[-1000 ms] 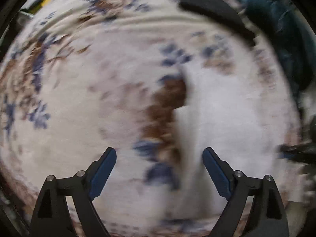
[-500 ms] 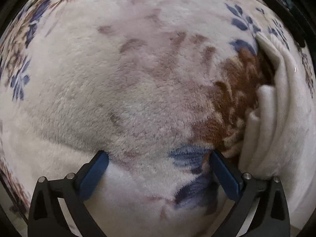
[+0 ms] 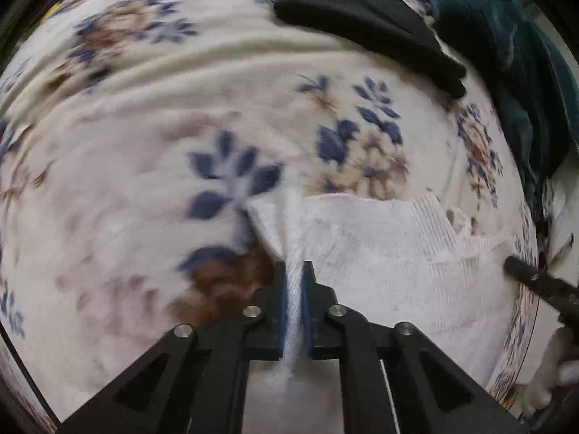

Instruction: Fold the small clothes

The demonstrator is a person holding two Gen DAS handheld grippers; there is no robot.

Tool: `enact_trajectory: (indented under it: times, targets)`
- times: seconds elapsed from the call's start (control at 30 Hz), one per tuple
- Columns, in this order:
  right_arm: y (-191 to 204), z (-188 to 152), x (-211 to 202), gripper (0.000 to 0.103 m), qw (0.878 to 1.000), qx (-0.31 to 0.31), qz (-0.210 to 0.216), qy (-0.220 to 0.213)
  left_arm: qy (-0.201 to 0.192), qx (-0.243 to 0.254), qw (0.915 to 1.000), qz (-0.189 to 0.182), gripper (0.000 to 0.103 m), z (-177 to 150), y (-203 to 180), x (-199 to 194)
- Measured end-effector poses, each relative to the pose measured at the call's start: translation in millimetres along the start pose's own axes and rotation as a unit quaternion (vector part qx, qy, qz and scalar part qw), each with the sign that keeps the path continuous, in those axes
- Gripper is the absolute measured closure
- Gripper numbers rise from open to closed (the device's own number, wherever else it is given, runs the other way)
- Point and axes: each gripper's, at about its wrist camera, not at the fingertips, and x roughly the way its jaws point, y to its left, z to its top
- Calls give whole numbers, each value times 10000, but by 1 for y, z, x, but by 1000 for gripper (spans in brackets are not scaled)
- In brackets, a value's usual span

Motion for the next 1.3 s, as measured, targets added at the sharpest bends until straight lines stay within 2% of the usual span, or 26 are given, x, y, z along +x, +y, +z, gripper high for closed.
enact_trajectory:
  times: [0.07,0.13,0.17,0.3,0.37,0.5,0.57,0.63,0.7,0.77,0.8,0.93,0.97,1.0,1.03,1.07,1.1,1.13,1.2,1.27,1.3]
  targets:
    - [3,3,-13,98,9998,-90,21,-170,-288,58,9996,-25,99,-6,-3,-21]
    - [3,8,-21,98,9995,-121,101,-264,-458,-274,9985,-125,99,-6,7,-37]
    - [2,11,-23,98,9995,-120,133,-278,-534,-567,9970,-50,99,-9,21,-45]
    - [-2,28,-4,99,9997,-140,70,-185,-322,-1163,9923,274,98,-9,55,-24]
    - [-5,35,18,99,10000,-59,8,2,-117,-1081,9937,289,98,-4,54,-8]
    - [-12,44,54,98,9980,-16,-164,604,-18,-656,9978,89,92,4,40,-14]
    - [-14,48,57,97,9960,-69,78,893,-39,-312,9995,53,79,8,29,-21]
    - [-15,50,48,89,9951,-173,226,949,-116,-7,9999,11,45,13,18,-26]
    - [-17,52,36,58,9956,-262,202,872,-164,461,9988,27,35,17,6,-29]
    - [-17,55,27,54,9957,-416,216,802,-49,849,9960,284,35,26,-6,-16]
    - [-16,55,26,54,9953,-462,184,828,71,955,9951,262,35,29,-10,-5]
    - [-11,53,31,54,9918,-620,285,1076,631,1031,9922,292,36,39,-13,36]
    - [-8,50,35,54,9904,-675,357,1152,696,883,9934,239,41,39,-11,43]
    - [-4,47,40,54,9883,-743,442,1253,668,774,9947,140,80,37,-8,42]
    - [-2,44,44,54,9871,-780,487,1313,612,663,9959,35,91,36,-8,42]
    - [1,40,48,61,9860,-804,553,1355,470,615,9970,-17,92,34,-9,35]
    - [4,37,50,92,9860,-816,595,1329,336,566,9978,-94,93,32,-11,25]
    - [6,33,51,97,9865,-797,563,1312,232,419,9984,-302,93,29,-11,11]
    - [7,28,42,97,9882,-679,582,1247,292,-353,9949,-894,93,19,-5,-16]
    - [4,21,20,97,9893,-519,703,1169,502,-1172,9802,-1514,93,3,6,-40]
    - [2,18,11,97,9895,-455,766,1140,677,-1503,9716,-1696,93,-6,10,-45]
